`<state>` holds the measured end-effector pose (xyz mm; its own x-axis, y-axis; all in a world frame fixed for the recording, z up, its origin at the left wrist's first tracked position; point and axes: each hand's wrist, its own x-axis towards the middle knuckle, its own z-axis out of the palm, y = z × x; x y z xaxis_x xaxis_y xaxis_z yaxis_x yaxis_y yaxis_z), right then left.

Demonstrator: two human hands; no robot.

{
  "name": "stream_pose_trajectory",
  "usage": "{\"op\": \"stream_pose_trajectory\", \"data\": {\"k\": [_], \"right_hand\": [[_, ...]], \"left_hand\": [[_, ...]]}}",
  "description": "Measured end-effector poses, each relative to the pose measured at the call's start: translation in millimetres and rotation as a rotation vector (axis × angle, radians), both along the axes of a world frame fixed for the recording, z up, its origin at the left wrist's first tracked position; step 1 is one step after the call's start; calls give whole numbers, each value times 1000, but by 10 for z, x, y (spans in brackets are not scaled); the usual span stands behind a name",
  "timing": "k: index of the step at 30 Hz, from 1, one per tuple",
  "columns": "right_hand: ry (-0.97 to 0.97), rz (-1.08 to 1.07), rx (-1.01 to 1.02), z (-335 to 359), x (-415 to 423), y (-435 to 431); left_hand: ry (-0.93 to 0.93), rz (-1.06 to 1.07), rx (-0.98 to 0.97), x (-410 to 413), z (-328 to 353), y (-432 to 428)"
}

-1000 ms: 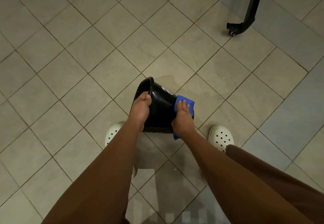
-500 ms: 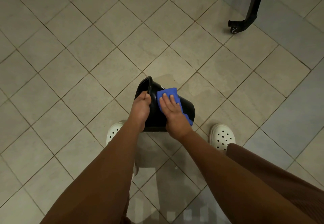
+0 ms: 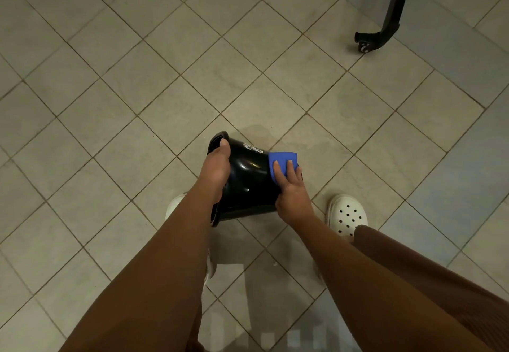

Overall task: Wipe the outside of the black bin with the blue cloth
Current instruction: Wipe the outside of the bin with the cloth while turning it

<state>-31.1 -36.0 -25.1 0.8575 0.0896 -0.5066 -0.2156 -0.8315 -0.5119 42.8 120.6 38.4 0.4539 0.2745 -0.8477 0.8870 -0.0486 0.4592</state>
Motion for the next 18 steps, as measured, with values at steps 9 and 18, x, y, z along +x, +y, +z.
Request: {"op": "stream_pose_trajectory", "data": {"k": [9,18], "right_hand": [[-95,110,44,-13,33,41],[-39,-82,58,90,-19,254]], "left_hand": [[-205,-25,103,-79,-25,-35],[-266,-22,96,-111,-57,-14]]}}
